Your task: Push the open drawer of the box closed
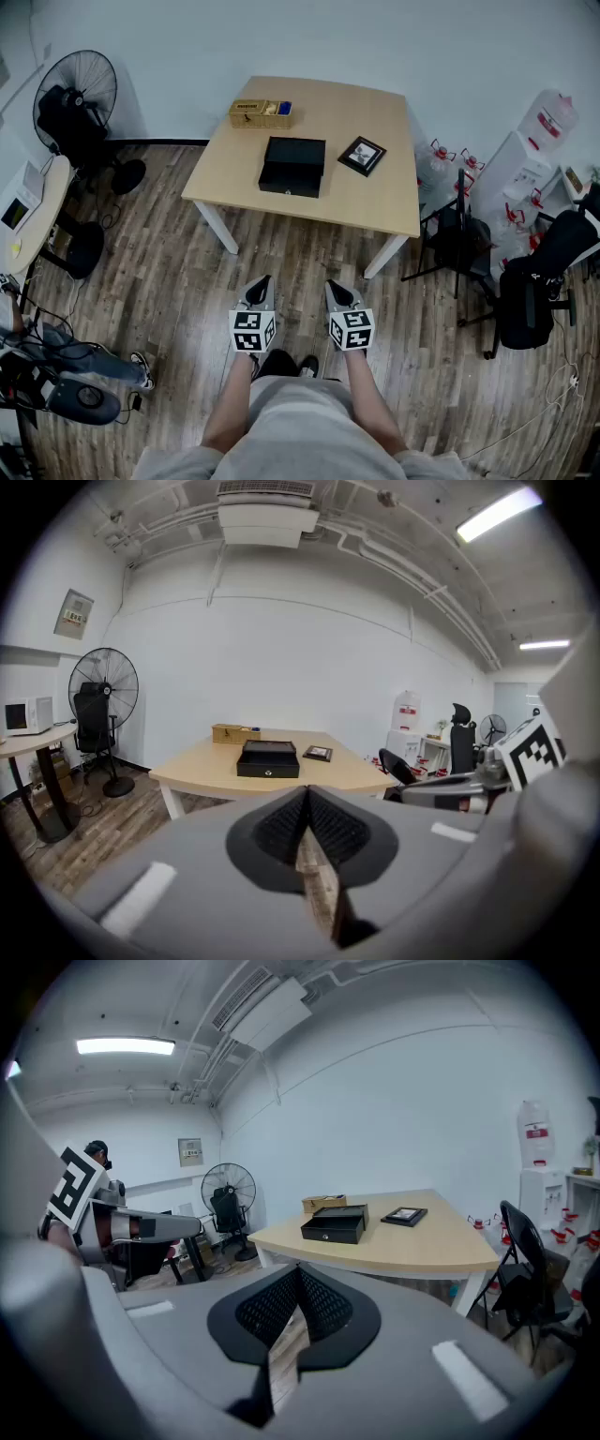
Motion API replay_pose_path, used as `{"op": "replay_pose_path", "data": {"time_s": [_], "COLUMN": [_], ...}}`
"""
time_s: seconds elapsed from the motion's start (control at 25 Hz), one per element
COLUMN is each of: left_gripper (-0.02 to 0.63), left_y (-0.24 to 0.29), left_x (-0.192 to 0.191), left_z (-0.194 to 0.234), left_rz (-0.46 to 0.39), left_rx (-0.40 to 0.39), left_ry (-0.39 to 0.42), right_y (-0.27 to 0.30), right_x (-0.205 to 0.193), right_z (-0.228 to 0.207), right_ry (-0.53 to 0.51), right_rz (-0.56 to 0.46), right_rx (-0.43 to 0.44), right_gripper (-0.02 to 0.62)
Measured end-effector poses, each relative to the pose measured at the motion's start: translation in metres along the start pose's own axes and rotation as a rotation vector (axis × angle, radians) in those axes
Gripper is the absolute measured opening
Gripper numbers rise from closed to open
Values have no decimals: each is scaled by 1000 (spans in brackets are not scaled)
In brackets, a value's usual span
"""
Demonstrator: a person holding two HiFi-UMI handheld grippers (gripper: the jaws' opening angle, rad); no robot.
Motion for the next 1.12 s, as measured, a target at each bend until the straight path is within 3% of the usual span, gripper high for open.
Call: {"op": "replay_pose_path", "data": {"time_s": [0.16, 0.48, 0.76, 1.12], "left_gripper": [54, 54, 54, 54], "left_y": [-16, -16, 15, 67], "left_x": [-8, -11, -3, 9], "left_z": [-17, 2, -6, -6], "left_rz": [15, 31, 25, 26], "left_rx": [0, 41, 3, -31], "left_ry": [-14, -38, -29, -16], "right_y": [-14, -17, -13, 17], "right_x": [-1, 3, 9, 15], "right_z": [-5, -10, -17, -63], "right_ry": [-6, -7, -13, 33], "right_rz": [13, -29, -46, -27], "right_rx": [2, -53, 16, -45], "right_gripper": [2, 2, 2, 2]}}
Point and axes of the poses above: the fingertips, and each gripper's own axes: y forward along the fingers, z to its left, x out of its top, the point moved 2 cm from there along -y, backward along the fingers, and after that the axes turned 4 degrees about -z, right-handed, at the moved point
